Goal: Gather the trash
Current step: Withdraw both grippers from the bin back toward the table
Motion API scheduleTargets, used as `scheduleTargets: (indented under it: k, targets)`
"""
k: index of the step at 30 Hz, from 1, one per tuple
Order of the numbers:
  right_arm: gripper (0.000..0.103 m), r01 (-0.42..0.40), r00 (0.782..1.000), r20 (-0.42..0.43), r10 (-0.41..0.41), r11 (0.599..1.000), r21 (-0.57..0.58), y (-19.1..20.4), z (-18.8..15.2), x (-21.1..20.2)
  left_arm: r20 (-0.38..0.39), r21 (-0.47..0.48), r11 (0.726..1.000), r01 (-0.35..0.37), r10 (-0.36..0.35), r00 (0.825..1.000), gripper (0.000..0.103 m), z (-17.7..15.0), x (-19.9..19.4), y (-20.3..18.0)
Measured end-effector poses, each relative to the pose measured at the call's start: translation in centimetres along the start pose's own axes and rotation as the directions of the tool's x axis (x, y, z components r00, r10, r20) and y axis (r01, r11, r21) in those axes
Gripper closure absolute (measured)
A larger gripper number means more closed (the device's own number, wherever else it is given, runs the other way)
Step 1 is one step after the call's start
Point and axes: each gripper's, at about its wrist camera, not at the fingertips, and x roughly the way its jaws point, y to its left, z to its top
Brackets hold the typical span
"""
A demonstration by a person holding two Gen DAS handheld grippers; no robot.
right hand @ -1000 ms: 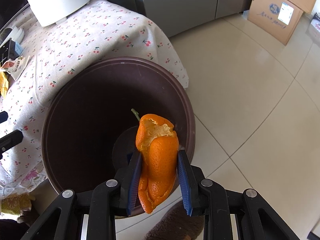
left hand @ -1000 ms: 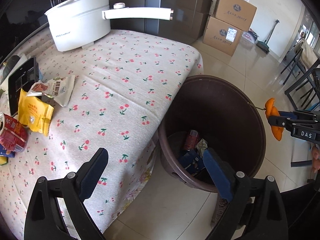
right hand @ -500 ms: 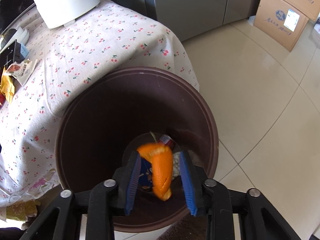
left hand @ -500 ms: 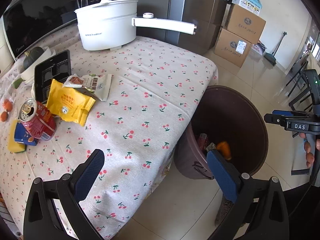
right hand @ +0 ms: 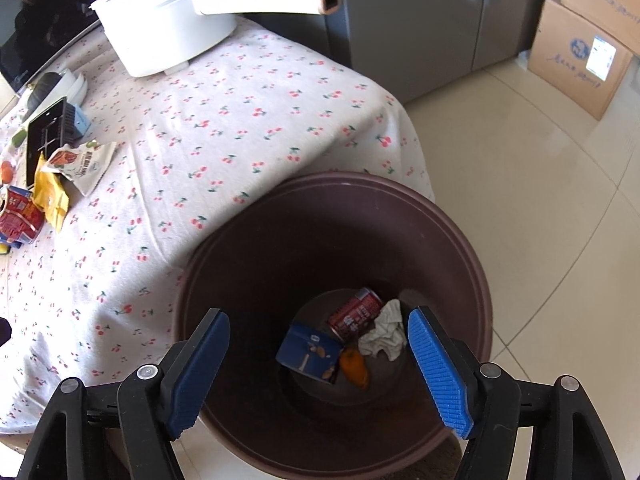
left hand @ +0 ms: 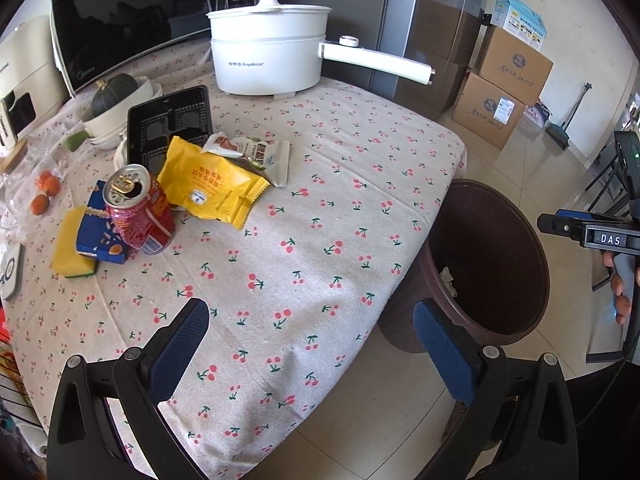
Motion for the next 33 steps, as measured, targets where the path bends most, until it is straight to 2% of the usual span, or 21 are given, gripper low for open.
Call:
scheduleTargets:
  k: [18,33]
  targets:
    - [0.021,-0.054,0.998,0.021,0.057,0.988,-0.142,9.8,2.5,0.8,0.008,-0.127,0.99,-0.064,0.066,0.998,0.0,-2.0,-2.5,7.8]
    - [0.018,-0.12,0.992,0.001,0.123,0.97,-0.211,19.6,5.2,3.8,-0.025,-0.282,0.948,-0.147,0.146,0.989,0.0,-3.8,-3.4,16.6]
